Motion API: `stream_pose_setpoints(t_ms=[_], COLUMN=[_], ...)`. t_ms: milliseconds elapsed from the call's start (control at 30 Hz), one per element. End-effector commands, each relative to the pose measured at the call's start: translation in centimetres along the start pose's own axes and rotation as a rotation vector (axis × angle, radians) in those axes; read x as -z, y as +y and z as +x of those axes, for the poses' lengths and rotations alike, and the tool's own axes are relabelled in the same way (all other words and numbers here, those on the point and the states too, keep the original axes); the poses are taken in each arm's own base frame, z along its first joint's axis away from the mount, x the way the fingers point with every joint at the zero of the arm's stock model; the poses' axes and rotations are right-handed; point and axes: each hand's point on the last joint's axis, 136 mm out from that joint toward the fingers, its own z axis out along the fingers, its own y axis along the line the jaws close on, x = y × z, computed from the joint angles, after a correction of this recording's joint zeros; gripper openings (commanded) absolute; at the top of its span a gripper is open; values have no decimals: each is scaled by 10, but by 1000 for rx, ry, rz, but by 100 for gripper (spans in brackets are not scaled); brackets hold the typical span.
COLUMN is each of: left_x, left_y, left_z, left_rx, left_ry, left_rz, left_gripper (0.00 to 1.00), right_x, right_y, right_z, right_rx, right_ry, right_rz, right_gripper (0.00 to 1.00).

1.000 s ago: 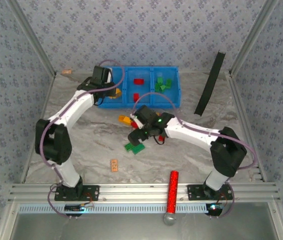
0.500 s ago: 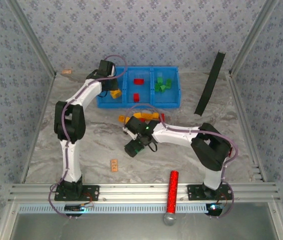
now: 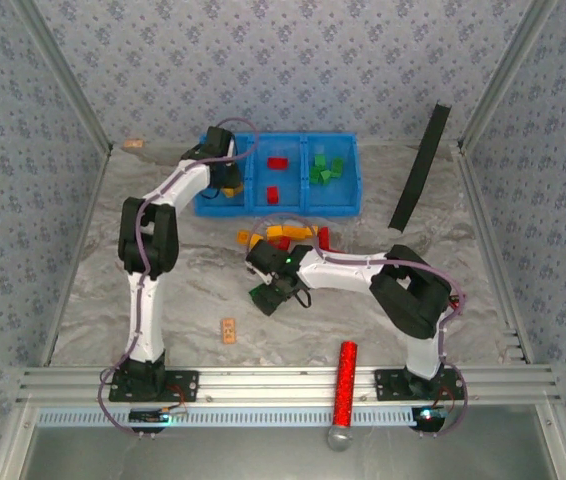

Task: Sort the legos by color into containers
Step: Place the lego in the container, then pick up the lego from the center of the table, then place the lego in the container.

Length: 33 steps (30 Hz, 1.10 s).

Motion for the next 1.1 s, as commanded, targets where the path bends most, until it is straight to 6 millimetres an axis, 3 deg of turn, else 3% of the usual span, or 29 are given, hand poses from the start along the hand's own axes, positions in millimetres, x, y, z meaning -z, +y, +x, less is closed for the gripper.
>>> stream_pose_setpoints(t_ms=[0,133,333,533,700,767,867,1067], left_x=[5,11,29,67,103,116,134,163], left_y=[-6,-4,-7,-10,-13,-15,-17,-26], left_z=[-6,-10,-21,-44,-48,-43,-25,39], left_rx=[13,7,4,-2,-6,-9,-24,-115], left_ry=[1,-12,-46,-125,-162,-161,-153,-121], left_rz=[20,11,25,45,76,91,100,130], left_gripper=[30,37,49,55,56,56,56,57], right_x=[-6,-6,2,23,47,58,79,137], right_y=[-3,-2,-3,-11,-23,-35,-70,-155], right_z=[10,15,19,18,8,4,-7,-51], right_rx=[-2,2,12,3,-23,-40,-101,-258], right_ry=[40,56,64,54,10,-1,-49,-245], right_rz=[36,40,49,56,44,53,87,160], right_gripper=[74,61,52,48,48,48,47,48])
